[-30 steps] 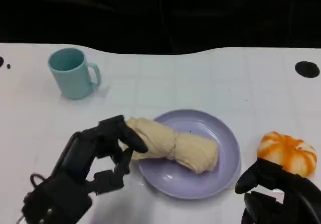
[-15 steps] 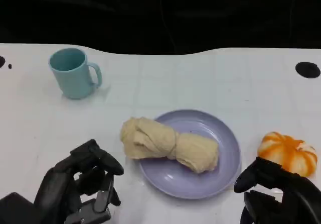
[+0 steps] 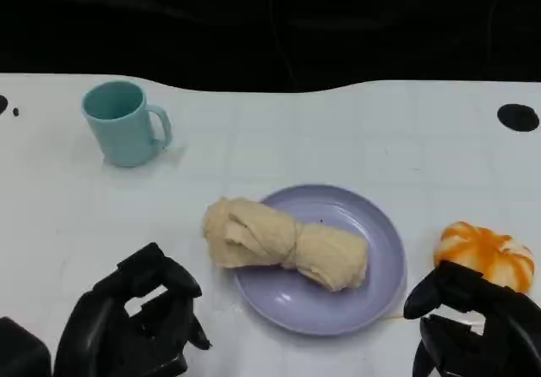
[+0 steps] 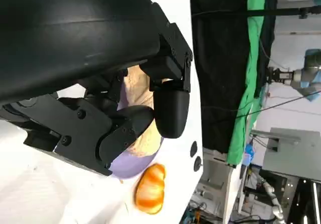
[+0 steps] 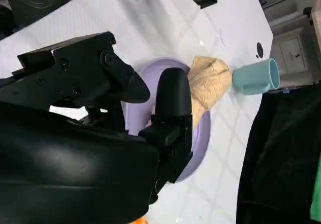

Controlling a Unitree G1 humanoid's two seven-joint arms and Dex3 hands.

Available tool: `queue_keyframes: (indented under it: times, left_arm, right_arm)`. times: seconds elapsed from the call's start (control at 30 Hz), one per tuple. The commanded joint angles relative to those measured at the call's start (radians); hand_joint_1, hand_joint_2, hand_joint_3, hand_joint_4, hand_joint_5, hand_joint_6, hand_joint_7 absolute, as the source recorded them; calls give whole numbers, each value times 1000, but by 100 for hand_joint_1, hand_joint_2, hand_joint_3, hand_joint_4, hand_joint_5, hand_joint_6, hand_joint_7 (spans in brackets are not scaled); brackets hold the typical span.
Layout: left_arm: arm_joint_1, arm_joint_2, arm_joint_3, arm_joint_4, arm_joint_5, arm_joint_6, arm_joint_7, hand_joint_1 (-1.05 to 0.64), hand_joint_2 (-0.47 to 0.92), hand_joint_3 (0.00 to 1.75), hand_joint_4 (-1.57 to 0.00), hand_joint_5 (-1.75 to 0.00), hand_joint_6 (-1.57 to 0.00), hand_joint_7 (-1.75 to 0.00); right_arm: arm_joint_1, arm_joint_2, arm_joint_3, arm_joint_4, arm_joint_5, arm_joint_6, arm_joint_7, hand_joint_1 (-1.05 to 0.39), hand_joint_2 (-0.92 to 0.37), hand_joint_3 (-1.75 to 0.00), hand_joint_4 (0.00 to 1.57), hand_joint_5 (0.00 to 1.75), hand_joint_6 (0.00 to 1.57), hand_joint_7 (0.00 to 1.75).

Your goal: Grasp the towel on the left side of the plate with the left hand and place it into the plate.

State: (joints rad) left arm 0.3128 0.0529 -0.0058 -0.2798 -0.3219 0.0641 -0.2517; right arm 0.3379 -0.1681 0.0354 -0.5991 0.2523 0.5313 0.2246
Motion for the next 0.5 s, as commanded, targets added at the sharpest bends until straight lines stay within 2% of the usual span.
queue_keyframes:
  times: [0.03,0.5]
  left_arm:
    - [7,2,5,-12,10,4,9,-17,61,110,-74,-175,-63,-156]
    - [33,3,-3,-34,-6,10,-5,-18,59,113,-73,-175,-62,-156]
  right_arm:
    - [-5,-15,-7,11,-8,-27,7,-4,-73,-105,64,175,45,166]
    - [15,-15,-3,-2,-14,-41,11,-5,-73,-103,64,175,46,164]
